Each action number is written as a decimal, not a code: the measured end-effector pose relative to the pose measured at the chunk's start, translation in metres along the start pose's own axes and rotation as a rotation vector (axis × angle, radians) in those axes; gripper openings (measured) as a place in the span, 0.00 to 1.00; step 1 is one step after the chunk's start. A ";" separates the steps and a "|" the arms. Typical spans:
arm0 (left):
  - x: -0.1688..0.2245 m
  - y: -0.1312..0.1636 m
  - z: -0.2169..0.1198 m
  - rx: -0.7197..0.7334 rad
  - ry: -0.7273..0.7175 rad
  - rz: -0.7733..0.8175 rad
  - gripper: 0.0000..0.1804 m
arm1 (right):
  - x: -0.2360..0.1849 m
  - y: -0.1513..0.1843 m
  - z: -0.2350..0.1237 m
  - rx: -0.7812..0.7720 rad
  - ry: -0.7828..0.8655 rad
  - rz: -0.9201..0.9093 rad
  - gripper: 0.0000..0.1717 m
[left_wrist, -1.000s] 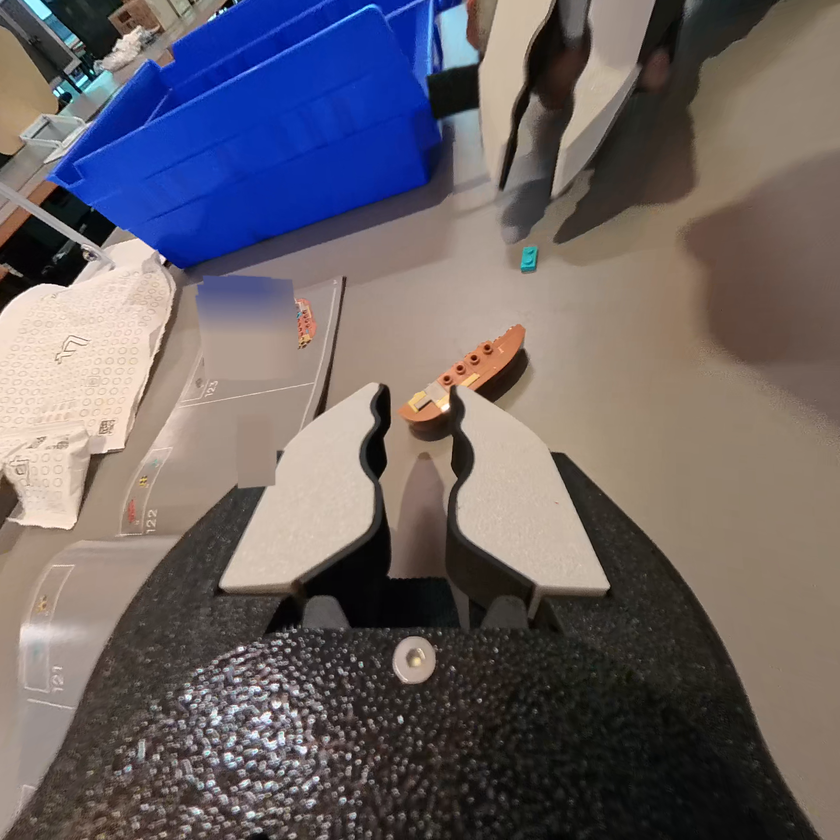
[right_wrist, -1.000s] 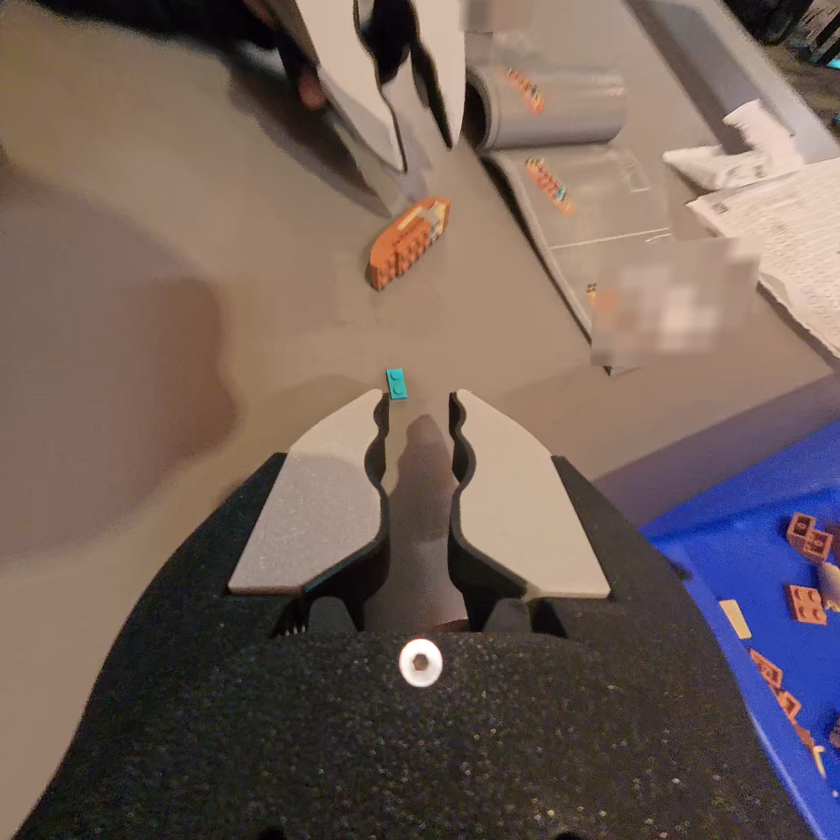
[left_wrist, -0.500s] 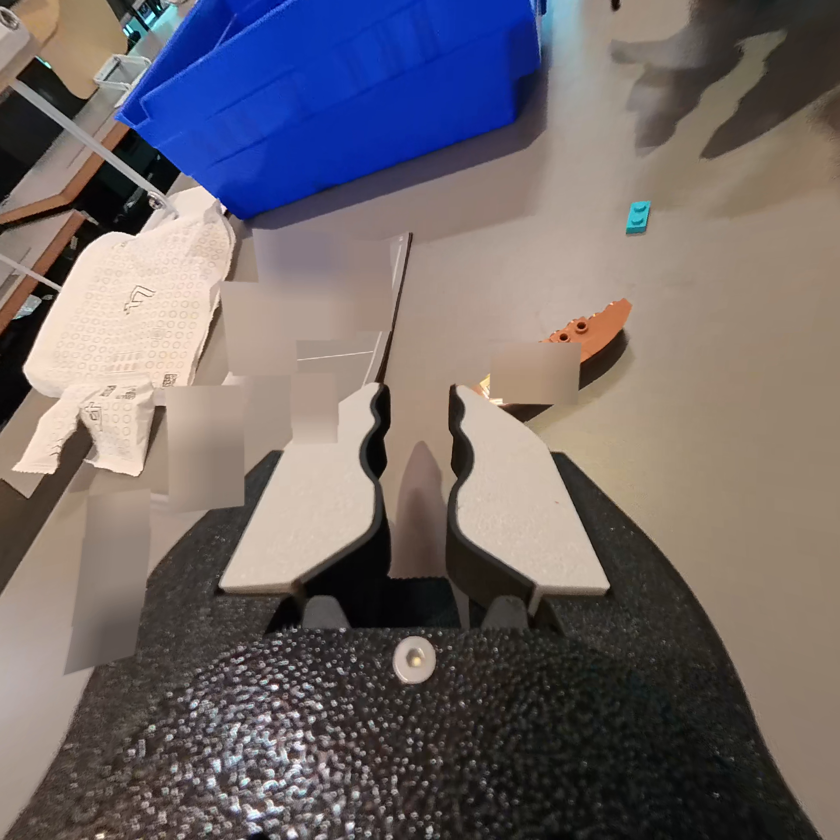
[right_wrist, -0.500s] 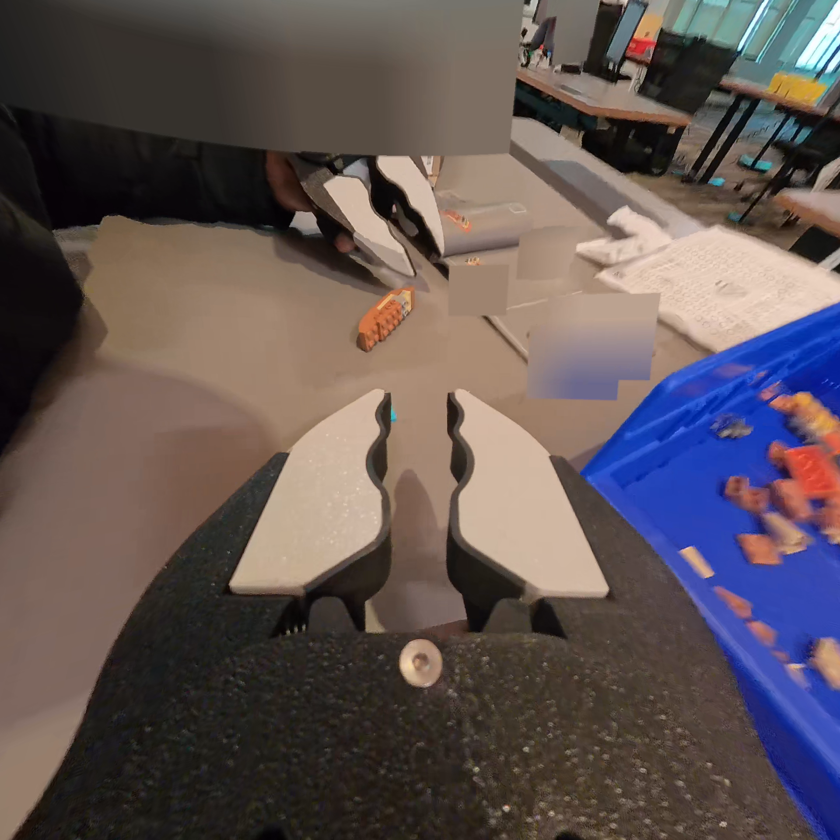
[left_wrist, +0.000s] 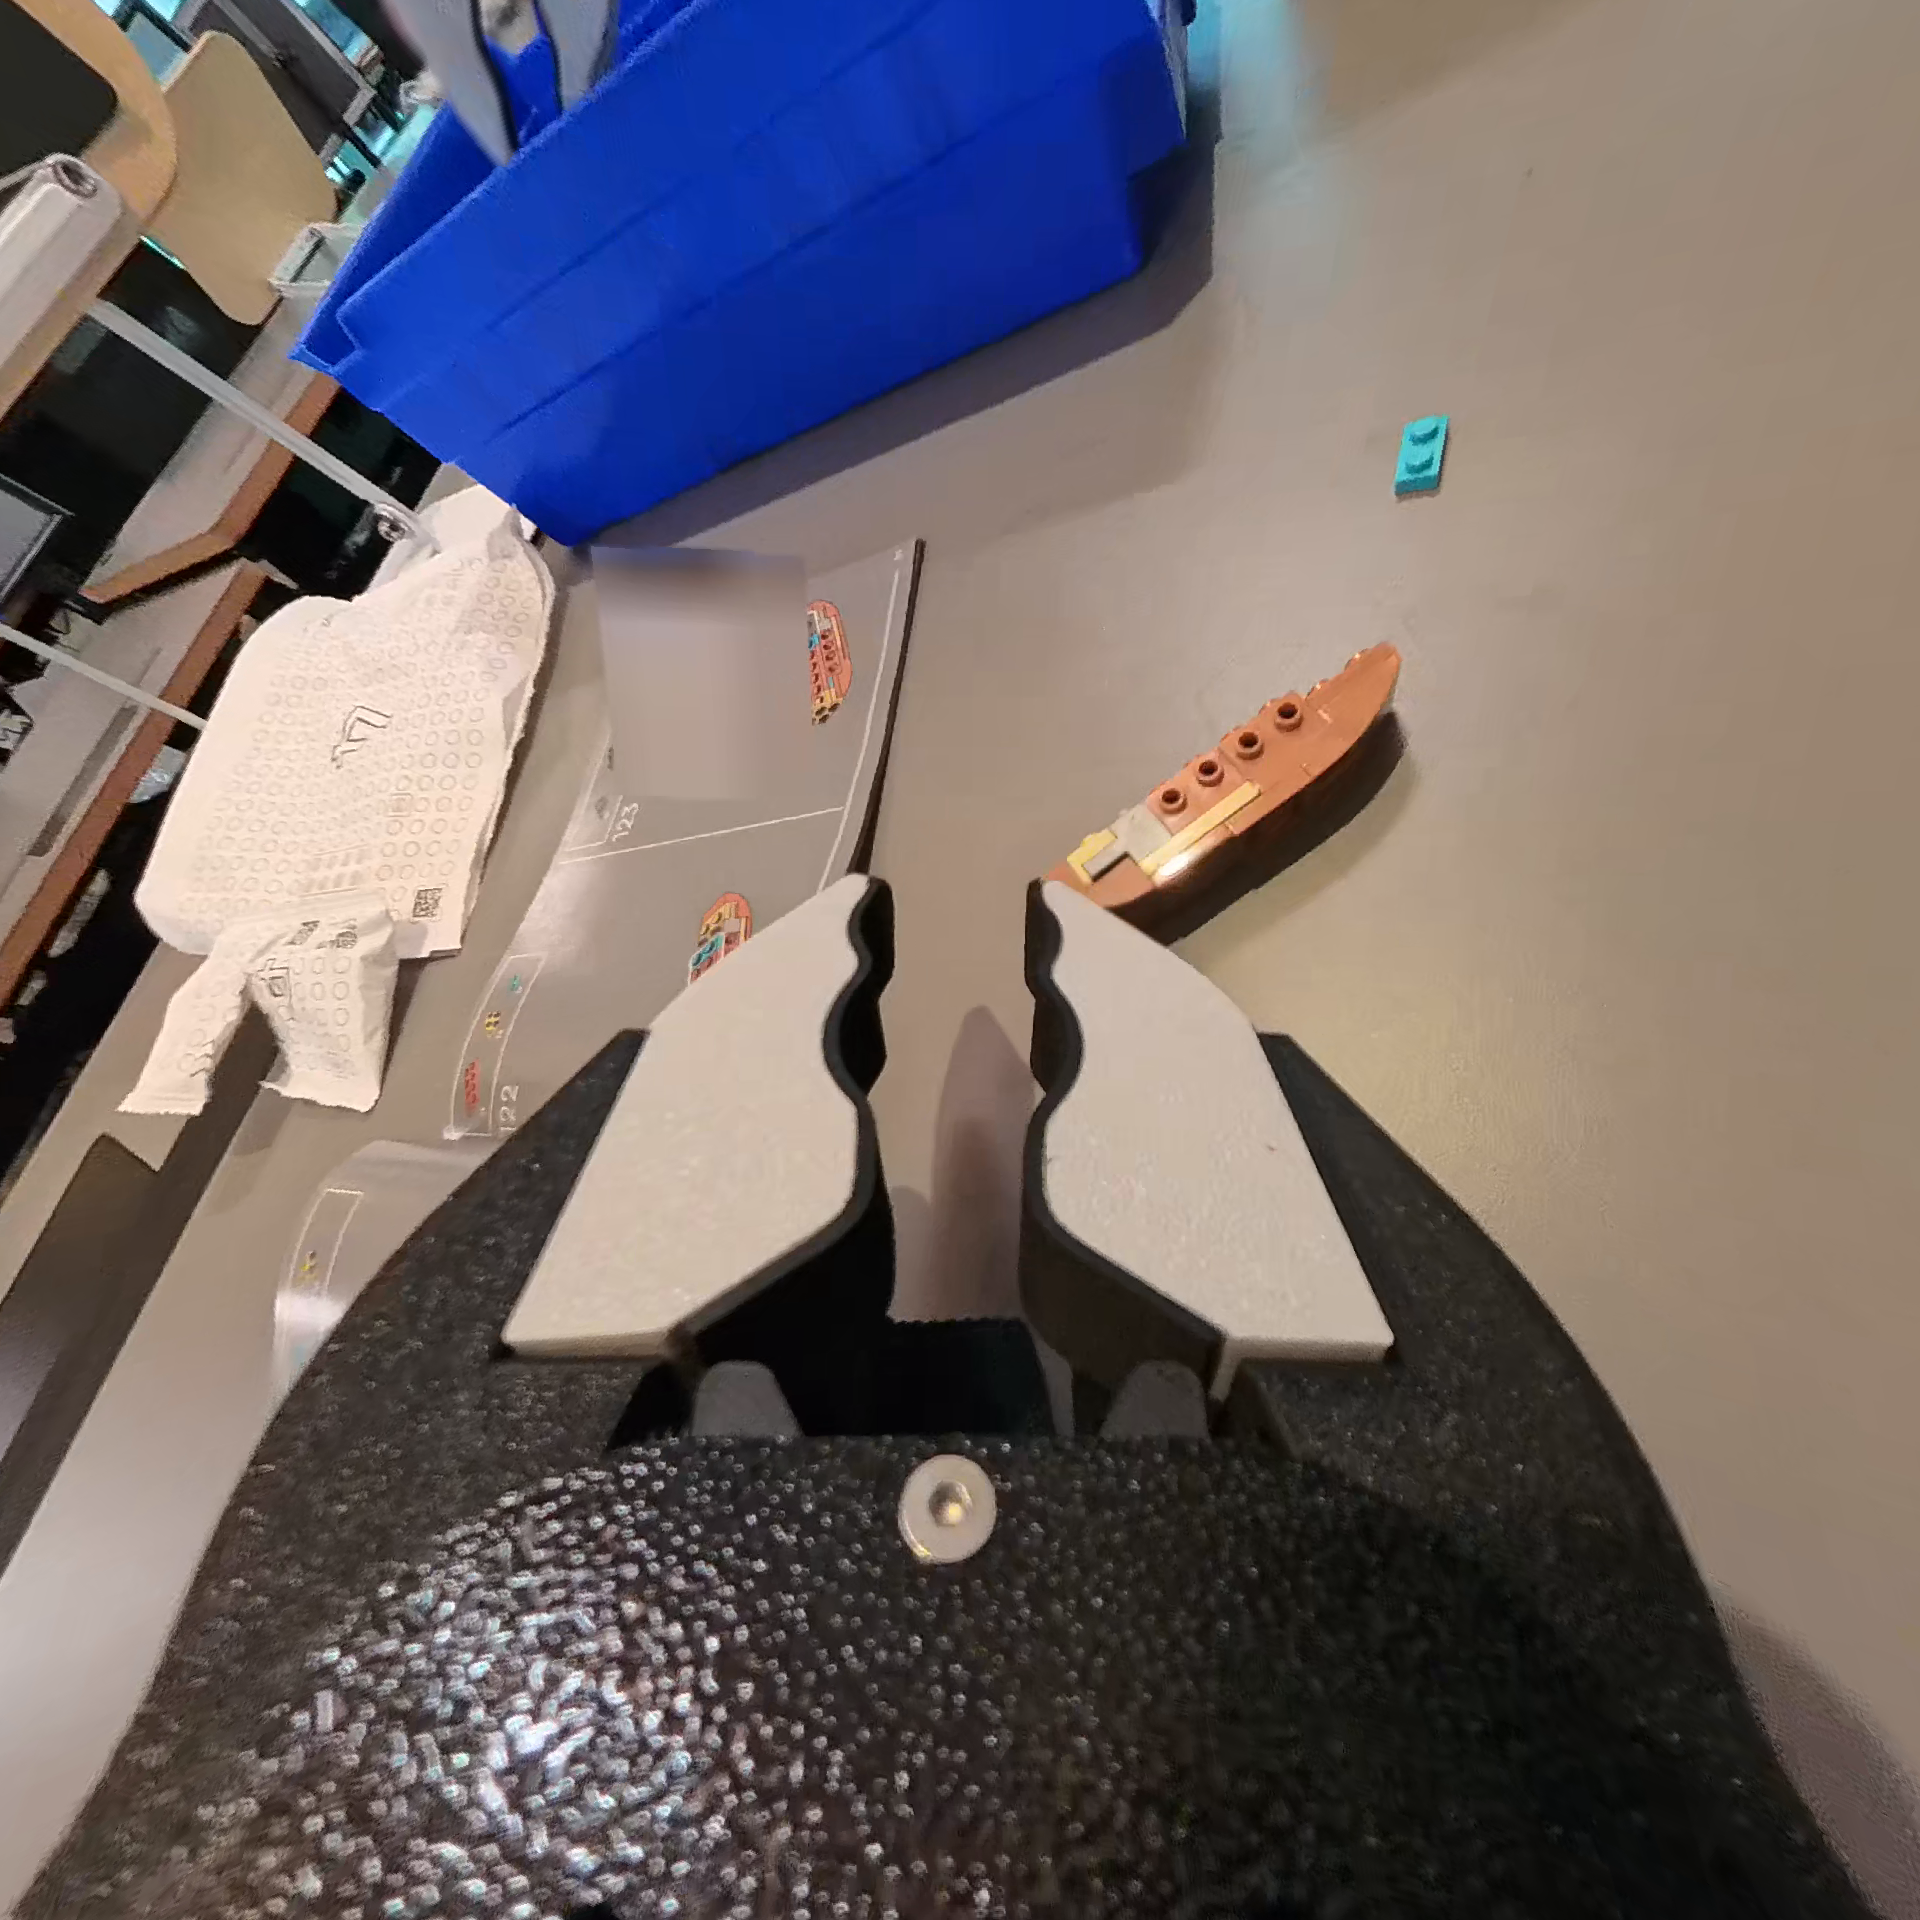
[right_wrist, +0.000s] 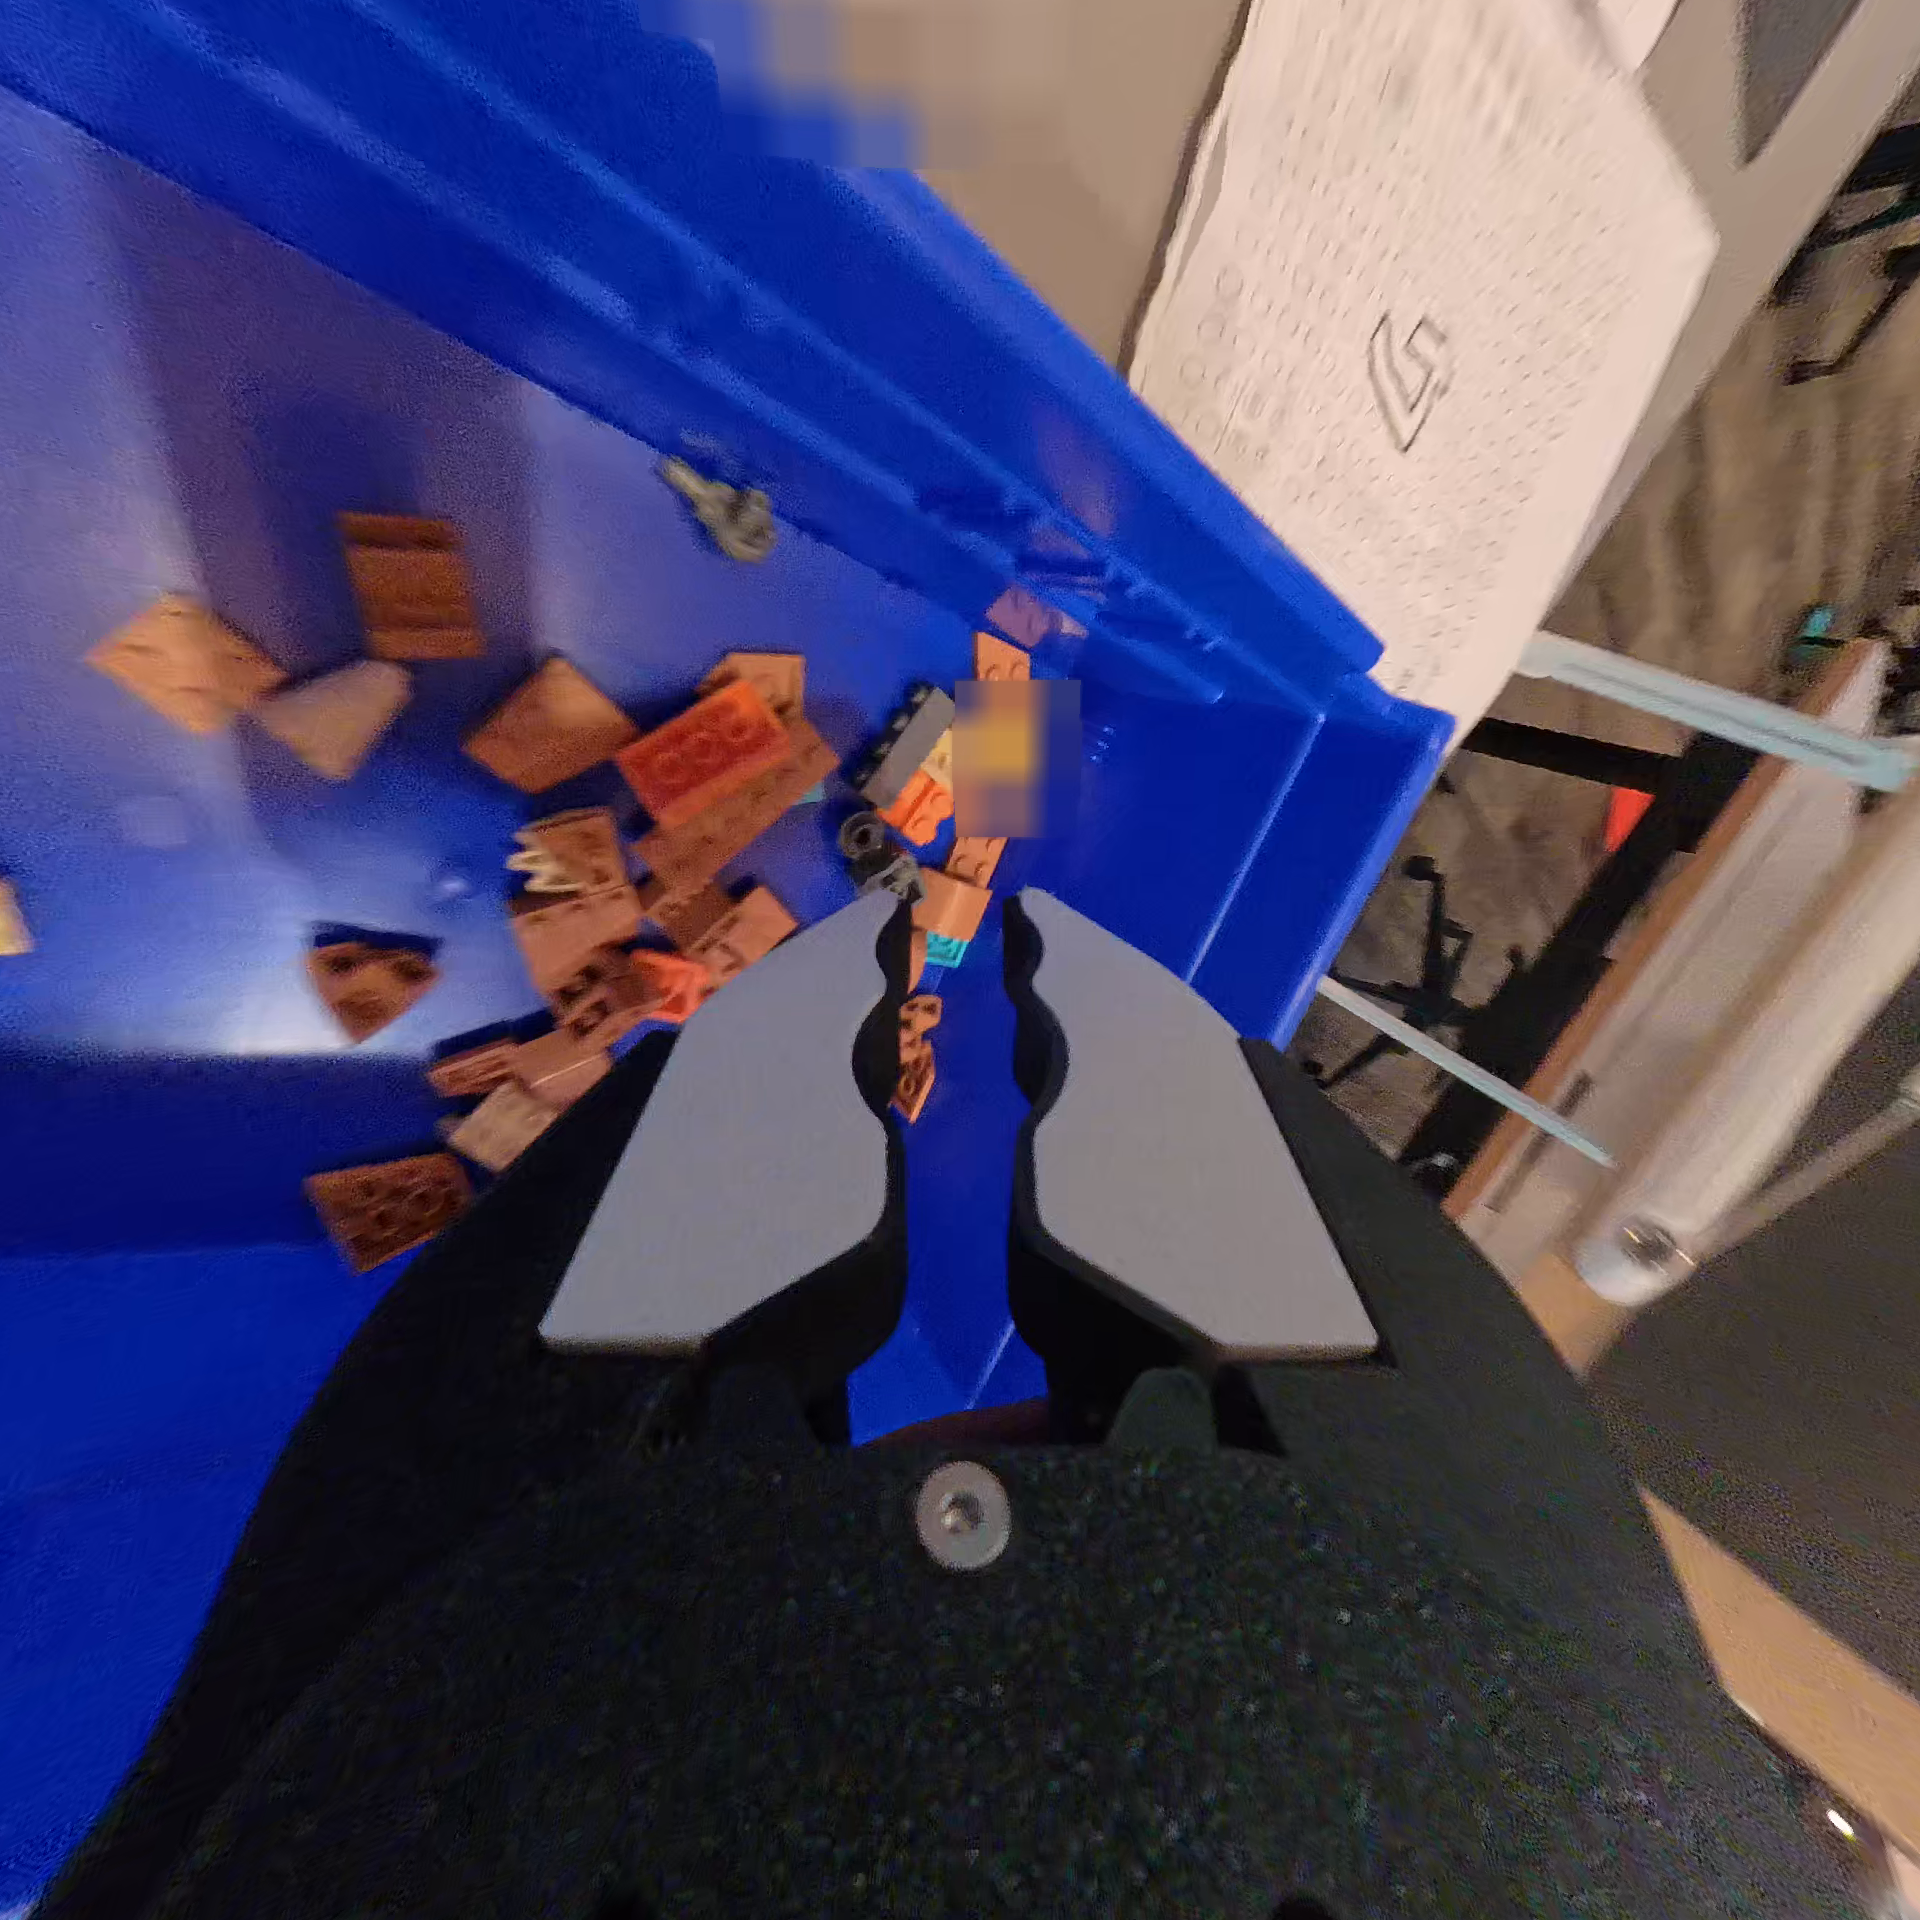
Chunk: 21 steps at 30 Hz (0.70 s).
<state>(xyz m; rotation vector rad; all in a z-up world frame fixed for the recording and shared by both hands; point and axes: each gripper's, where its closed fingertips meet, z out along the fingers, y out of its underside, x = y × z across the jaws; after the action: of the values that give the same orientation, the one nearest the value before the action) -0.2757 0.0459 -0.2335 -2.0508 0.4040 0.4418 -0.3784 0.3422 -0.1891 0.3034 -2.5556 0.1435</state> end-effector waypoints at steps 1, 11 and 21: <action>-0.001 0.001 -0.001 -0.001 -0.006 0.004 0.13 | 0.004 0.004 0.014 0.012 -0.029 0.013 0.10; -0.006 0.009 0.003 -0.043 -0.011 -0.004 0.13 | -0.004 0.005 0.078 0.063 -0.219 0.024 0.05; -0.010 0.010 0.004 -0.055 -0.037 -0.009 0.13 | -0.016 0.006 0.078 -0.019 -0.363 0.071 0.05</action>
<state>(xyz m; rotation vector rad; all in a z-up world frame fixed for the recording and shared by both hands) -0.2894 0.0452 -0.2382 -2.0934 0.3644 0.4898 -0.4070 0.3379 -0.2640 0.2497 -2.9276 0.0970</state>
